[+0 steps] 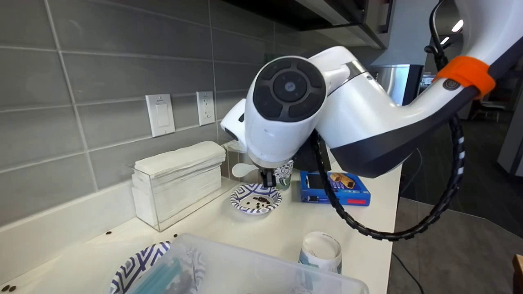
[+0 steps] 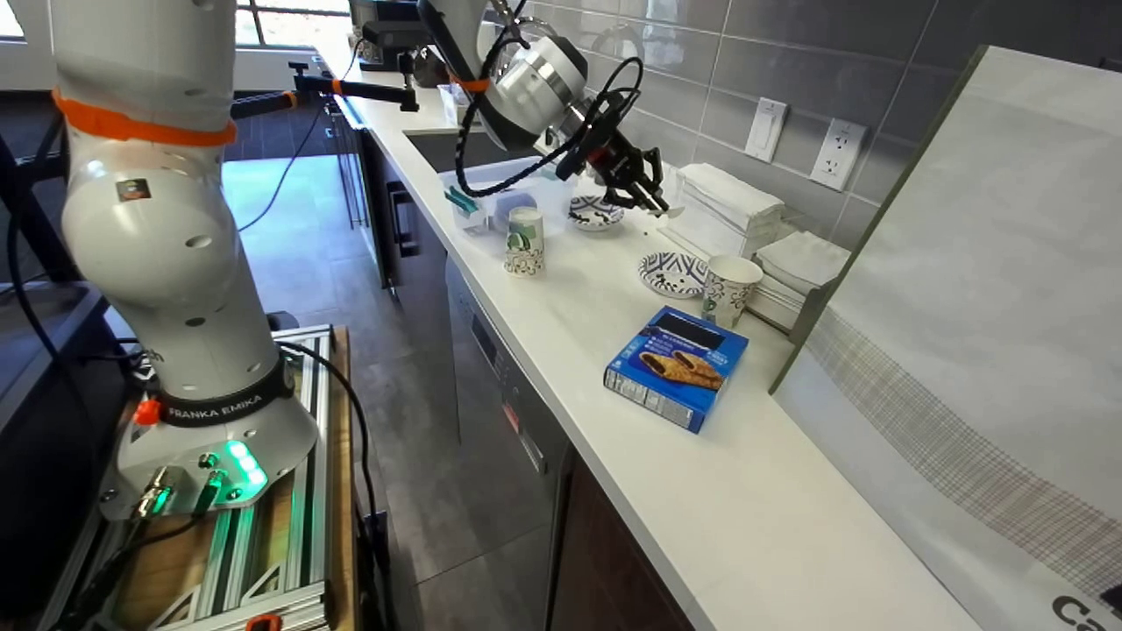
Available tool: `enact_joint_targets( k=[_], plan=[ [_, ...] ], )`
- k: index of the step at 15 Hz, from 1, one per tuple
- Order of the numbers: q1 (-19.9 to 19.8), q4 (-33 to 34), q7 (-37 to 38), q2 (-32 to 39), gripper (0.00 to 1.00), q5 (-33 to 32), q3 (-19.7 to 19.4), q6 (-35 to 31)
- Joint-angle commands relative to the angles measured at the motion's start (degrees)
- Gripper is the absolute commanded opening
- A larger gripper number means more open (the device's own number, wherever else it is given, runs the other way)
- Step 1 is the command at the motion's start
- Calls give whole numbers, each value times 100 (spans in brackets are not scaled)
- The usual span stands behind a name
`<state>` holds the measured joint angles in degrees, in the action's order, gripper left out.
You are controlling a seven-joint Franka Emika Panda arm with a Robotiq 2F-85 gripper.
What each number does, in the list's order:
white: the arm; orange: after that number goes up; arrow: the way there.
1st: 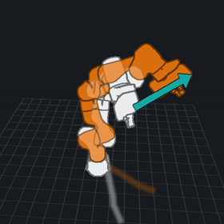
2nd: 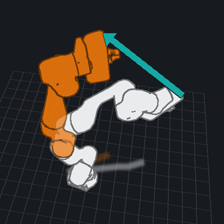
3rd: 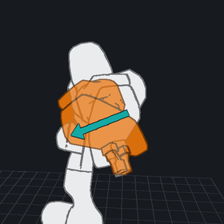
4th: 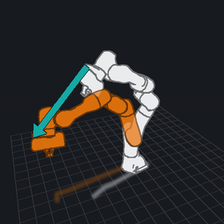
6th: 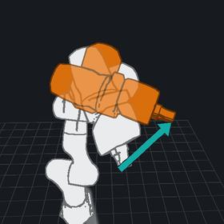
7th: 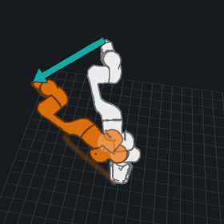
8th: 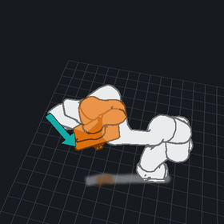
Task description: Use the white spoon to place some of the contents from the bowl on the left into the bowl on the right.
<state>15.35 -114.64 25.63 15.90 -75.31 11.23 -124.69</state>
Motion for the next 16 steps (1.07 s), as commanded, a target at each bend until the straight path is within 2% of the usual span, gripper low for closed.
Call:
enact_joint_targets(
  k=[1,8,12,16],
  plan=[
    [-278,-648,499,-607,3,356,35,-988],
    [-815,-1565,1226,-1249,3,465,-281,-3740],
    [-1161,-2148,831,-1216,3,1560,-411,-4772],
    [-1391,-2671,284,-1081,3,2829,-275,-5303]
  ],
)
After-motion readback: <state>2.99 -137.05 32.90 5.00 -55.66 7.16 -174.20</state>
